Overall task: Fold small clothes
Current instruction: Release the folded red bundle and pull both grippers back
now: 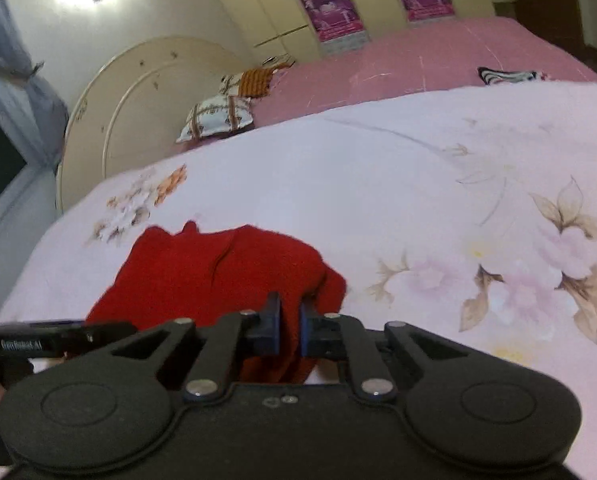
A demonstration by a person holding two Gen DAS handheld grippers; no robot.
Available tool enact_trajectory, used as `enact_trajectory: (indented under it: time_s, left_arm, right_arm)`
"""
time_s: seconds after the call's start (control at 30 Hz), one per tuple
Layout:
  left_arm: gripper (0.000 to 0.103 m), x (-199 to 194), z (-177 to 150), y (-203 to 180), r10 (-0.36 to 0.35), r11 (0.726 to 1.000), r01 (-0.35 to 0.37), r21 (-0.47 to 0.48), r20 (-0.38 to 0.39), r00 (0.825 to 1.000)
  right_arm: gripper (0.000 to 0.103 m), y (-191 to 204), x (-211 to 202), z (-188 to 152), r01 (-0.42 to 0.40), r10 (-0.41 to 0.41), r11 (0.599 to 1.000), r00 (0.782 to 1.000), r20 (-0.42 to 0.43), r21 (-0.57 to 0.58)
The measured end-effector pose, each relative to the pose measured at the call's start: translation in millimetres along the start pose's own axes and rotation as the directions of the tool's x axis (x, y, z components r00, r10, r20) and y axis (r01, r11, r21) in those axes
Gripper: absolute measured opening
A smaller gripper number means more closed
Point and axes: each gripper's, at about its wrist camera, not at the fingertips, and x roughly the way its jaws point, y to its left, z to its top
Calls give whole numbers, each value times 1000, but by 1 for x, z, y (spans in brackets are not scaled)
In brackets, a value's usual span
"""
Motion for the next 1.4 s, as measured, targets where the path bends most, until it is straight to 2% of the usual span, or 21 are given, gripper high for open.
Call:
enact_trajectory:
  time_s: [0.07,0.1,0.23,0.33,0.37,0.43,0.47,0.57,0.6,0.67,0.73,0.8,0.87,0.9,0.97,1.03,1.13,1.23,1.33,1.37,1.4]
  left_arm:
    - [71,-16,-5,-2,-23,1000,23,7,11,1000]
    - [71,-26,-12,-3,-45,999,45,5,21,999]
    - [71,-53,-43,-8,-105,994,105,14,29,994]
    - [71,-57,-62,-13,-122,992,122,14,17,992]
    - [71,-55,-65,-13,-110,994,110,7,17,994]
    - [71,-51,-67,-9,-88,996,89,-24,14,996]
    - [71,-51,-66,-7,-77,997,77,-25,14,997]
    - [81,-57,-66,-8,-17,999,17,34,7,1000]
    - [81,-60,-66,-9,-10,999,9,44,9,1000]
    - [81,-71,-66,-10,-30,999,29,38,17,999]
    - [81,-84,-71,-12,-59,998,58,31,42,997]
    - [81,-88,-81,-16,-45,999,45,21,35,998]
    - [81,-85,-95,-21,-8,999,8,31,12,1000]
    - [81,-80,-104,-24,35,998,-35,45,-10,999]
    - [82,-80,-118,-34,86,990,-89,108,31,996]
    - [89,-85,-122,-43,132,983,-136,126,46,990]
    - [89,-97,-126,-45,129,982,-138,130,75,989]
    - [89,-112,-132,-44,142,982,-151,112,88,986]
    - [90,-134,-140,-51,164,977,-179,117,121,979]
    - [90,-144,-142,-55,177,974,-193,118,135,975]
    - [95,-153,-144,-60,184,972,-201,118,144,972]
  right_arm:
    - [27,2,-16,2,17,-17,1000,1000,10,20]
    - [29,3,-30,1,11,-12,1000,1000,24,28]
    - [34,5,-71,-21,-124,124,987,992,6,106]
    - [43,19,-78,-40,-159,163,978,987,-14,136]
    - [41,23,-77,-45,-163,168,977,985,-26,139]
    - [14,33,-71,-53,-123,130,986,990,-50,114]
    - [13,35,-66,-56,-97,106,988,991,-76,120]
    - [12,25,-68,-66,-64,79,980,994,-73,188]
    - [12,21,-70,-70,-69,85,979,994,-75,194]
    - [17,21,-78,-74,-86,103,978,991,-81,189]
    - [22,27,-94,-73,-121,131,978,990,-48,171]
    - [25,39,-104,-76,-133,140,983,989,-43,128]
    - [23,51,-99,-82,-111,118,991,988,-96,72]
    - [19,56,-94,-88,-84,87,996,988,-129,28]
    - [23,62,-78,-101,28,-39,998,982,-187,-62]
    - [23,64,-78,-104,48,-57,997,984,-167,-56]
    - [31,73,-89,-105,124,-134,988,985,-110,-95]
    - [31,79,-106,-108,206,-213,972,976,-50,-117]
    - [45,83,-131,-111,165,-165,981,986,9,-101]
    - [54,87,-139,-114,158,-156,982,987,24,-105]
    - [63,92,-148,-116,160,-156,980,987,42,-119]
